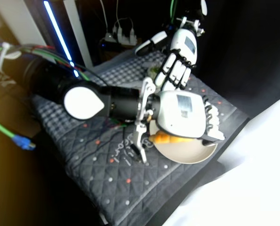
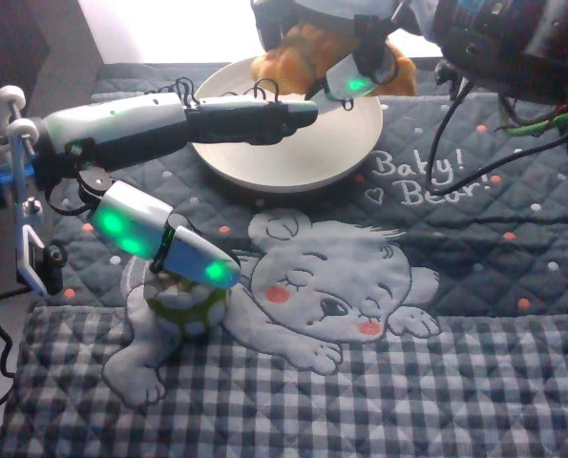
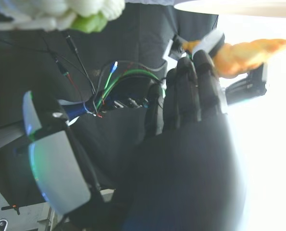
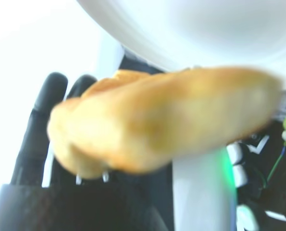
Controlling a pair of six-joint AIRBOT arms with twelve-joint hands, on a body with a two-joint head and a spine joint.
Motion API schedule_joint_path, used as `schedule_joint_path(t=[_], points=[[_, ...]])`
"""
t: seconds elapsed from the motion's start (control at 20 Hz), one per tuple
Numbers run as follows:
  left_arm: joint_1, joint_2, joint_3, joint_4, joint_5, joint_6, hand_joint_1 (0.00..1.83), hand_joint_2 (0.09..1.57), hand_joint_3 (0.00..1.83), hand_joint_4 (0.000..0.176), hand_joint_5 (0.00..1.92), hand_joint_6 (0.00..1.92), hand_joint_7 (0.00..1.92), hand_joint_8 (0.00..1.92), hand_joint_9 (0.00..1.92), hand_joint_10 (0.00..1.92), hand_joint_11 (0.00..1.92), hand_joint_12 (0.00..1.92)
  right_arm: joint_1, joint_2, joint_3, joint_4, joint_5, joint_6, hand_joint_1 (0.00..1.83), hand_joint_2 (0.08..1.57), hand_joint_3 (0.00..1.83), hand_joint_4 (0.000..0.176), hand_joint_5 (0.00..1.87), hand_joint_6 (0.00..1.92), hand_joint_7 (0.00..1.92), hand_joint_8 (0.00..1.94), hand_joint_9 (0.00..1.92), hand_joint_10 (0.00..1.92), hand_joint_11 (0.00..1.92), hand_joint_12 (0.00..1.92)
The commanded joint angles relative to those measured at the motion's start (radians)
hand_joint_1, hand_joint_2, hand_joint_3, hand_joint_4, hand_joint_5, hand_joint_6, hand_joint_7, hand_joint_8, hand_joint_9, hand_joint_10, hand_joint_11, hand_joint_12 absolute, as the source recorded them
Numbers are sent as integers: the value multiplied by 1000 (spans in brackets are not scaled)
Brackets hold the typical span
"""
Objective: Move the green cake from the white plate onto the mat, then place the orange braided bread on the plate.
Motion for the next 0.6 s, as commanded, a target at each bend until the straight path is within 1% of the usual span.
schedule_joint_path(t=[0.0,0.05,0.1,0.15,0.2,0.25,0.3,0.35,0.4,0.45,0.5,0.55], points=[[-12,3,-4,-53,-99,-12,748,729,0,125,147,2,230,4,272,5,136,367,17,14,7,32,85,-2,1177,1298,0,0,626,1420,674,1574,696,1701,720,1919],[-12,3,-5,-53,-100,-12,723,755,8,107,141,0,216,0,267,3,124,362,17,11,7,32,82,-2,1308,1260,0,0,611,1223,708,1509,775,1568,653,1687],[-12,3,-5,-53,-103,-12,758,747,2,96,161,7,241,9,299,13,161,379,17,7,8,33,78,-2,1157,1105,0,0,338,130,410,575,393,696,247,1473],[-13,3,-5,-54,-103,-12,758,747,2,96,161,7,241,9,299,13,161,379,17,6,9,34,78,-2,1157,1105,0,0,338,130,410,575,393,696,247,1473],[-13,4,-5,-54,-103,-15,743,737,0,96,166,7,240,7,298,11,167,386,17,6,8,35,78,-2,995,1019,0,140,110,25,204,154,303,344,220,1262],[-12,4,-5,-54,-103,-16,727,731,0,109,166,6,233,3,293,7,156,382,17,6,7,35,78,-2,838,883,0,169,21,4,95,34,110,134,43,814],[-12,5,-5,-55,-103,-16,709,735,0,118,154,0,231,2,293,6,156,381,17,6,5,36,78,-2,752,826,0,175,3,0,18,6,21,26,8,480],[-12,6,-5,-55,-104,-17,707,726,0,123,161,3,232,2,293,6,168,382,17,6,3,36,79,-2,675,797,0,176,0,0,3,0,3,4,1,123],[-11,8,-5,-56,-104,-17,728,720,0,125,169,6,245,6,315,13,185,386,17,7,2,36,79,-1,630,770,0,176,0,0,0,0,0,0,0,24],[-11,9,-5,-58,-103,-17,727,717,0,120,159,1,239,1,332,2,209,330,17,7,-3,37,81,0,631,750,0,176,0,0,0,0,0,0,0,4],[-10,11,-6,-60,-102,-17,721,722,0,119,150,2,233,2,336,1,231,269,17,10,-10,37,85,0,634,738,0,176,0,0,0,0,0,0,0,0],[-10,13,-7,-62,-101,-17,741,714,0,124,145,1,221,0,318,0,231,252,17,17,-18,37,90,0,664,731,0,176,0,0,0,0,0,0,0,0]])
